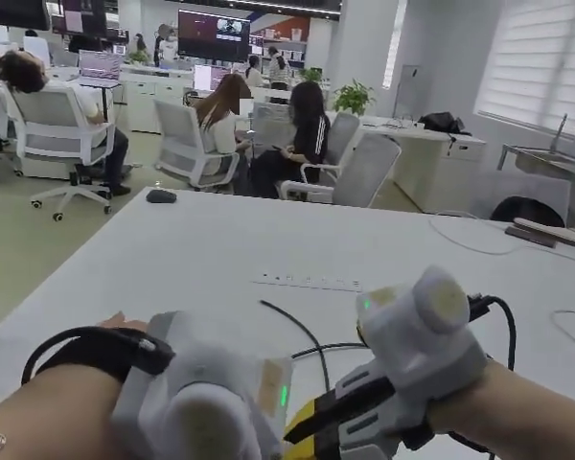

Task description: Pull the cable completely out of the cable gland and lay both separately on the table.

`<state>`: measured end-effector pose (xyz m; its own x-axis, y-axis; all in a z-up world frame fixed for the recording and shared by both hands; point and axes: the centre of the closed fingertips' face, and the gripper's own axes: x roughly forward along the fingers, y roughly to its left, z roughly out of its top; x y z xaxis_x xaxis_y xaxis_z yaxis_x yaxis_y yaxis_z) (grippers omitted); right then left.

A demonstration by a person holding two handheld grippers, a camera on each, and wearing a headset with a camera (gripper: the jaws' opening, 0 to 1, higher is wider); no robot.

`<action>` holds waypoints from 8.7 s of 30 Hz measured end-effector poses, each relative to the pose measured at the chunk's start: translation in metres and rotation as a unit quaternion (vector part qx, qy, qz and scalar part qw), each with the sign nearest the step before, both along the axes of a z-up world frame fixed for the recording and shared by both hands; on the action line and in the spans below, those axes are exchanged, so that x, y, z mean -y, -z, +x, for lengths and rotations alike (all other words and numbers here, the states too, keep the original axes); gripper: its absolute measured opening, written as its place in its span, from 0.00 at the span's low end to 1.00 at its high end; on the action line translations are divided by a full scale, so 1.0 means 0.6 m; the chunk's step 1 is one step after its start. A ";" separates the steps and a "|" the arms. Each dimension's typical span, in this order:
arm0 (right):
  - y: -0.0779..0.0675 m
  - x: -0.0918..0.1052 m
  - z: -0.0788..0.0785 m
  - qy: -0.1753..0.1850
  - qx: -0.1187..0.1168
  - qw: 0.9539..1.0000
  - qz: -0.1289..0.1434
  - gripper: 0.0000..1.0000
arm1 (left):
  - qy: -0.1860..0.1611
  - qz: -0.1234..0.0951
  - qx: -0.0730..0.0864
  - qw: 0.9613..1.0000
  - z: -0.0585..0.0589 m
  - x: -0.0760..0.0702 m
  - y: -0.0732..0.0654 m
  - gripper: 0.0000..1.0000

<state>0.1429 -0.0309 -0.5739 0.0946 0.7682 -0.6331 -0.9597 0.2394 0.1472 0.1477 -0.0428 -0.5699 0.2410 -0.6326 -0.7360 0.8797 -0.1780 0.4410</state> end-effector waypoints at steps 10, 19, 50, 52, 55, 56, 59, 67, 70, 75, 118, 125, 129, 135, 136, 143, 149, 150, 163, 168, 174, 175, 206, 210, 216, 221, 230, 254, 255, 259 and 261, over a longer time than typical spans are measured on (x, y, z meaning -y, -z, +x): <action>0.008 -0.002 -0.014 -0.008 0.025 0.999 -0.023 0.11 | -0.009 0.008 -0.056 0.998 -0.012 0.001 0.013 0.17; 0.023 -0.003 -0.006 0.001 0.122 0.989 -0.078 0.10 | -0.033 0.019 -0.120 0.992 -0.005 -0.003 0.030 0.16; 0.033 0.025 0.006 0.005 0.108 0.989 -0.101 0.18 | 0.034 0.048 0.037 0.998 -0.012 0.024 0.016 0.16; 0.033 0.023 0.007 0.006 0.105 0.990 -0.098 0.15 | 0.043 0.044 0.055 0.997 -0.011 0.027 0.011 0.16; 0.031 0.016 0.004 0.009 0.101 0.991 -0.086 0.12 | 0.044 0.051 0.067 0.995 -0.007 0.024 0.010 0.16; 0.031 0.015 0.005 0.008 0.112 0.990 -0.088 0.12 | 0.045 0.052 0.071 0.995 -0.005 0.024 0.010 0.16; 0.032 0.015 0.005 0.006 0.128 0.987 -0.098 0.12 | 0.034 0.047 0.054 0.997 -0.003 0.023 0.011 0.16; 0.038 0.017 0.000 -0.010 0.180 0.975 -0.127 0.11 | -0.030 0.003 -0.094 0.995 -0.007 0.023 0.019 0.16; 0.044 0.018 -0.004 -0.020 0.189 0.972 -0.138 0.11 | -0.048 -0.006 -0.149 0.988 -0.012 0.024 0.024 0.16; 0.052 0.020 -0.008 -0.013 0.179 0.973 -0.143 0.12 | -0.065 -0.015 -0.189 0.980 -0.014 0.024 0.033 0.16; 0.118 0.225 0.001 0.113 0.148 0.954 -0.233 0.03 | -0.129 -0.039 -0.087 0.987 0.020 -0.023 0.070 0.16; 0.139 0.286 0.009 0.155 0.129 0.941 -0.272 0.03 | -0.133 -0.038 -0.089 0.986 0.018 -0.024 0.073 0.16; 0.152 0.298 0.002 0.181 0.094 0.940 -0.274 0.05 | -0.136 -0.040 -0.092 0.986 0.015 -0.023 0.074 0.16; 0.132 0.253 -0.006 0.148 0.109 0.944 -0.272 0.16 | -0.139 -0.036 -0.087 0.986 0.012 -0.020 0.079 0.16; 0.123 0.228 -0.008 0.136 0.110 0.951 -0.254 0.17 | -0.139 -0.036 -0.086 0.986 0.011 -0.020 0.080 0.16; 0.078 0.079 -0.008 0.094 0.136 0.976 -0.144 0.19 | -0.144 -0.044 -0.059 0.987 0.016 -0.018 0.077 0.16; 0.068 0.040 0.011 0.109 0.166 0.972 -0.122 0.17 | -0.136 -0.055 -0.052 0.988 0.010 -0.009 0.075 0.17; 0.067 0.034 0.013 0.113 0.167 0.973 -0.114 0.16 | -0.135 -0.057 -0.050 0.988 0.010 -0.008 0.074 0.17; 0.086 0.037 0.015 0.104 0.195 0.964 -0.148 0.03 | -0.139 -0.073 -0.039 0.987 0.020 -0.010 0.075 0.17; 0.091 0.046 0.019 0.110 0.199 0.960 -0.165 0.02 | -0.150 -0.076 -0.039 0.985 0.029 -0.020 0.081 0.17; 0.105 0.064 0.024 0.131 0.185 0.955 -0.193 0.02 | -0.155 -0.073 -0.035 0.985 0.031 -0.024 0.086 0.17; 0.106 0.067 0.025 0.133 0.187 0.953 -0.198 0.03 | -0.159 -0.074 -0.037 0.984 0.032 -0.027 0.087 0.17; 0.114 0.046 0.009 0.107 0.187 0.956 -0.197 0.03 | -0.167 -0.047 -0.029 0.984 0.027 -0.038 0.106 0.16; 0.120 0.055 0.010 0.116 0.179 0.955 -0.207 0.03 | -0.165 -0.054 -0.031 0.984 0.026 -0.035 0.103 0.16; 0.142 0.101 0.015 0.140 0.168 0.934 -0.282 0.03 | -0.173 -0.053 -0.031 0.983 0.029 -0.039 0.103 0.16; 0.152 0.124 0.015 0.165 0.148 0.924 -0.312 0.03 | -0.176 -0.053 -0.030 0.983 0.029 -0.041 0.102 0.16; 0.135 0.112 0.018 0.152 0.174 0.926 -0.298 0.13 | -0.179 -0.050 -0.025 0.982 0.031 -0.044 0.101 0.16; 0.120 0.055 0.010 0.093 0.200 0.950 -0.223 0.03 | -0.164 -0.055 -0.028 0.985 0.027 -0.033 0.101 0.16; 0.121 0.055 0.010 0.094 0.198 0.950 -0.223 0.03 | -0.169 -0.056 -0.030 0.984 0.028 -0.033 0.102 0.16; 0.134 0.076 0.013 0.114 0.183 0.943 -0.252 0.03 | -0.188 -0.051 -0.028 0.980 0.038 -0.044 0.104 0.16; 0.143 0.097 0.013 0.136 0.163 0.937 -0.276 0.03 | -0.188 -0.049 -0.026 0.981 0.038 -0.045 0.105 0.16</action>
